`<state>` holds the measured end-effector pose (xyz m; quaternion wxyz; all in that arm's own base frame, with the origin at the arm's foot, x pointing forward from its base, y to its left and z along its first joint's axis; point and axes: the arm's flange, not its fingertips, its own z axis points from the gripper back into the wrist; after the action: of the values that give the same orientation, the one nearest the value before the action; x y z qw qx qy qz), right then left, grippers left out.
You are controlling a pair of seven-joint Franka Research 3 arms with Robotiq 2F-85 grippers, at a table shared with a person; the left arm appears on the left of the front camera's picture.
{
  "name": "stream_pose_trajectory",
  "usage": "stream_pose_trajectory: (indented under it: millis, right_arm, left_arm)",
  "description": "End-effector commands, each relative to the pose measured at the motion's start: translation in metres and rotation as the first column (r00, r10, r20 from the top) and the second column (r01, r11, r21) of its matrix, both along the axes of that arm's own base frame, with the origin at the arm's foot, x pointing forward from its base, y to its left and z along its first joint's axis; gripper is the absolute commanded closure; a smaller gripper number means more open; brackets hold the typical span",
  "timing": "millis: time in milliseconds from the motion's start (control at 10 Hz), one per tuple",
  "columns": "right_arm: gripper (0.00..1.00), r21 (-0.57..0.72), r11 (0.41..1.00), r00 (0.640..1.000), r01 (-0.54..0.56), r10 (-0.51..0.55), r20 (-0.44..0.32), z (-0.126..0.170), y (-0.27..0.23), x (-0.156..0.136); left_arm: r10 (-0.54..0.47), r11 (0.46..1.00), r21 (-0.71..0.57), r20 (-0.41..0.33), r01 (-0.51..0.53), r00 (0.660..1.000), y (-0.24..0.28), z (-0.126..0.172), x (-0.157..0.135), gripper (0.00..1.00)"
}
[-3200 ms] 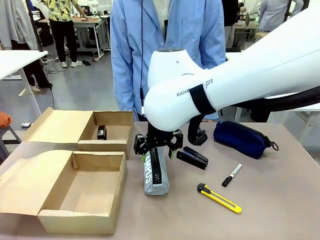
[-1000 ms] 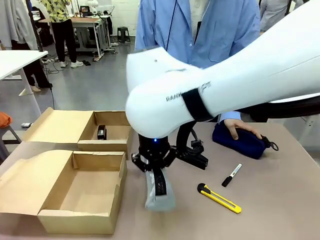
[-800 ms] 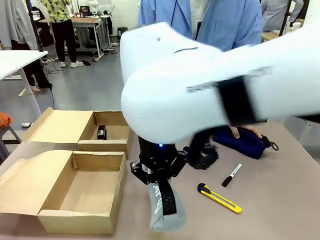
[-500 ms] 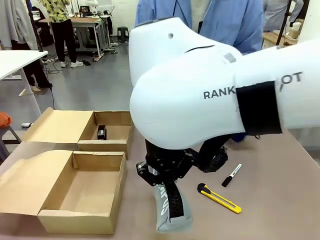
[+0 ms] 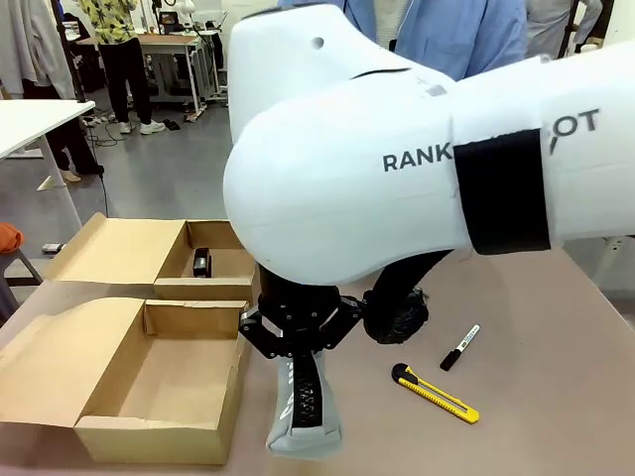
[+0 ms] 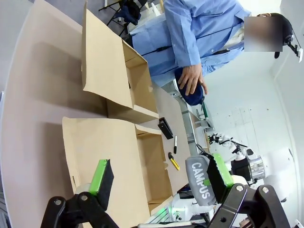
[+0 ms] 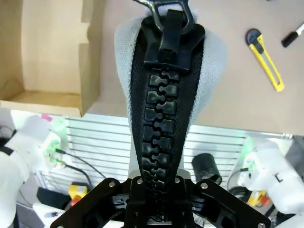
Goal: Place items inside the box.
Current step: Pick up a Pencil pouch or Stapler and place it inside the Mailer Box closest to the robot.
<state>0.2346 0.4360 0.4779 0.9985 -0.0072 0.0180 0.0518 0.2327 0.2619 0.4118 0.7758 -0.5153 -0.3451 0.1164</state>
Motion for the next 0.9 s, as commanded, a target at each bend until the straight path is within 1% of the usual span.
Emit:
stream_pose_trajectory:
  millis: [0, 100, 200, 300, 400, 500, 600, 700, 800]
  right_arm:
    - [0.93, -0.008, 0.996, 0.996, 0.085, -0.085, -0.026, -0.002, -0.015, 0.002]
    - [0.93, 0.008, 0.994, 0.994, 0.106, -0.106, -0.035, -0.002, -0.027, -0.001]
    - [0.93, 0.029, 0.993, 0.993, 0.113, -0.113, -0.027, -0.002, -0.031, -0.004]
    - [0.93, 0.037, 0.993, 0.994, 0.109, -0.108, -0.026, -0.002, -0.024, -0.005]
    - [0.93, 0.025, 0.996, 0.995, 0.091, -0.090, -0.036, -0.002, -0.011, -0.006]
    - [0.93, 0.039, 0.995, 0.993, 0.089, -0.085, -0.076, 0.001, 0.006, -0.007]
    - [0.93, 0.070, 0.988, 0.988, 0.139, -0.133, -0.083, 0.007, 0.029, -0.005]
    - [0.93, 0.072, 0.987, 0.987, 0.142, -0.136, -0.087, 0.011, 0.054, -0.003]
    - [0.93, 0.101, 0.982, 0.985, 0.158, -0.150, -0.081, 0.015, 0.081, 0.001]
  left_arm:
    - [0.001, 1.000, -0.003, 0.028, -0.001, 1.000, -0.001, 0.001, 0.001, 0.00]
    - [0.001, 1.000, -0.003, 0.028, -0.001, 1.000, -0.001, 0.001, 0.001, 0.00]
    - [0.001, 1.000, -0.003, 0.028, -0.001, 1.000, -0.001, 0.001, 0.001, 0.00]
    - [0.001, 1.000, -0.003, 0.028, -0.001, 1.000, -0.001, 0.001, 0.001, 0.00]
    - [0.001, 1.000, -0.003, 0.028, -0.001, 1.000, -0.001, 0.001, 0.001, 0.00]
    - [0.001, 1.000, -0.003, 0.028, -0.001, 1.000, -0.001, 0.001, 0.001, 0.00]
    - [0.001, 1.000, -0.003, 0.028, -0.001, 1.000, -0.001, 0.001, 0.001, 0.00]
    - [0.001, 1.000, -0.003, 0.028, -0.001, 1.000, -0.001, 0.001, 0.001, 0.00]
    - [0.001, 1.000, -0.003, 0.028, -0.001, 1.000, -0.001, 0.001, 0.001, 0.00]
